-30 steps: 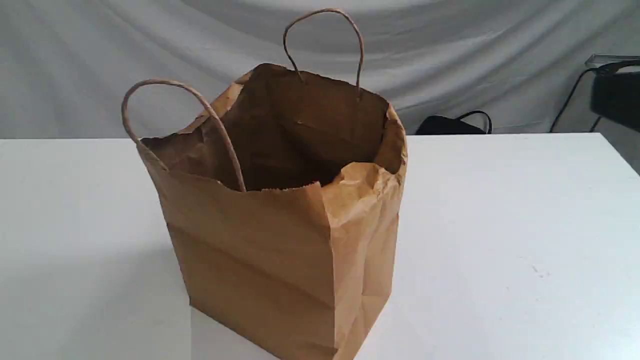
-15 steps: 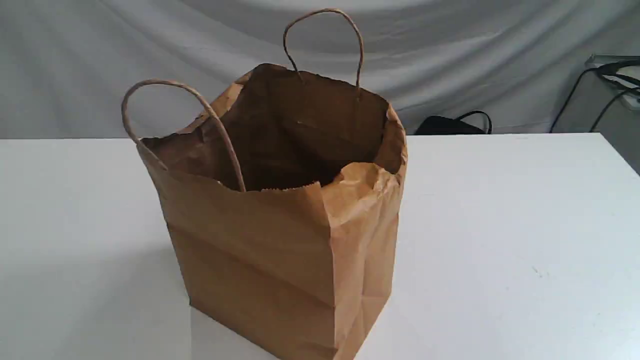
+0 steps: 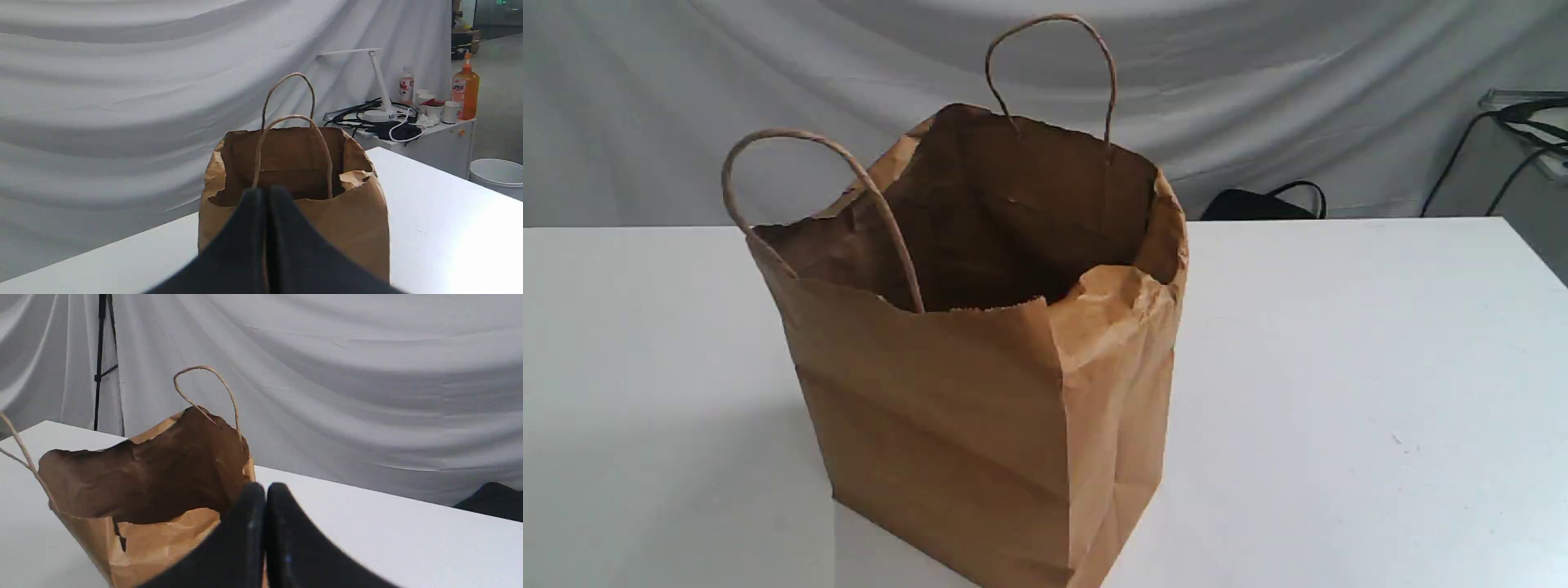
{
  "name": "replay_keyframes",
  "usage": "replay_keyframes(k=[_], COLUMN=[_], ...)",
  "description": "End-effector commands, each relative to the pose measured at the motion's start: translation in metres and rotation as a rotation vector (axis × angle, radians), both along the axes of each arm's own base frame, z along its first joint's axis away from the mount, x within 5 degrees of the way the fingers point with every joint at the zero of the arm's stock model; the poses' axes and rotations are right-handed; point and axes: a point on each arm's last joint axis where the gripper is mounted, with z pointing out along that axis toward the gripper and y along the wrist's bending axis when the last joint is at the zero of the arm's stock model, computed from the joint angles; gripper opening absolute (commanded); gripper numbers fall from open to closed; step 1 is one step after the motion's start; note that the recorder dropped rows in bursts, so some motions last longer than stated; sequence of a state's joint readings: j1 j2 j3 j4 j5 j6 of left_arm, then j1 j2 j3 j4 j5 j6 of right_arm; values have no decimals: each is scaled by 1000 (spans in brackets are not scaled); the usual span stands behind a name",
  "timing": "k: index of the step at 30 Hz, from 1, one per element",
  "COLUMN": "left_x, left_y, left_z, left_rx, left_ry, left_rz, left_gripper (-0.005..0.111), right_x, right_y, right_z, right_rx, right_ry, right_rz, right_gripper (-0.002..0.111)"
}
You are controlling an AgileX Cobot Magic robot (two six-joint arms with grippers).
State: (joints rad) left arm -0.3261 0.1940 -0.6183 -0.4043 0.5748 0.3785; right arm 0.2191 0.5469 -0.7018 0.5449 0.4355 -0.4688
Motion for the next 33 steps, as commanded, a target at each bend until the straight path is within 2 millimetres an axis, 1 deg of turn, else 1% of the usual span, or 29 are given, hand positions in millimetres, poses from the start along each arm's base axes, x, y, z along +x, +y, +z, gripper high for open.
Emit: replay_keyframes(k=[1,4,7,12,15,18,22,25,30,33], left_x=[0,0,0,0,0,0,0,0,0,0], left_y=[0,0,0,0,0,0,0,0,0,0], left_z=[-1,-1,-1,-1,-1,-1,-1,-1,-1,-1], left_rx=[-14,-14,-14,-14,-12,-12,-12,-12,-12,-12], left_ry=[-3,-3,-3,-3,-4,-4,-4,-4,-4,-4], left_rz=[4,4,4,4,4,4,4,4,4,4], left_gripper=[0,0,0,0,0,0,0,0,0,0], right_x=[-2,-6,-13,-26,-34,-42,-46,-45,-45,-44], right_y=[-5,-8,-13,-28,-34,-36,-37,-38,-38,-38], right_z=[0,-14,-40,-87,-108,-124,-137,-145,-146,-151], right_rx=[-41,-65,-38,18,22,-2,-21,-32,-31,-34], right_ry=[-70,-114,-133,-172,-203,-241,-267,-248,-253,-239], right_rz=[-41,-64,-105,-257,-319,-352,-370,-372,-379,-381], right_gripper=[0,0,0,0,0,0,0,0,0,0])
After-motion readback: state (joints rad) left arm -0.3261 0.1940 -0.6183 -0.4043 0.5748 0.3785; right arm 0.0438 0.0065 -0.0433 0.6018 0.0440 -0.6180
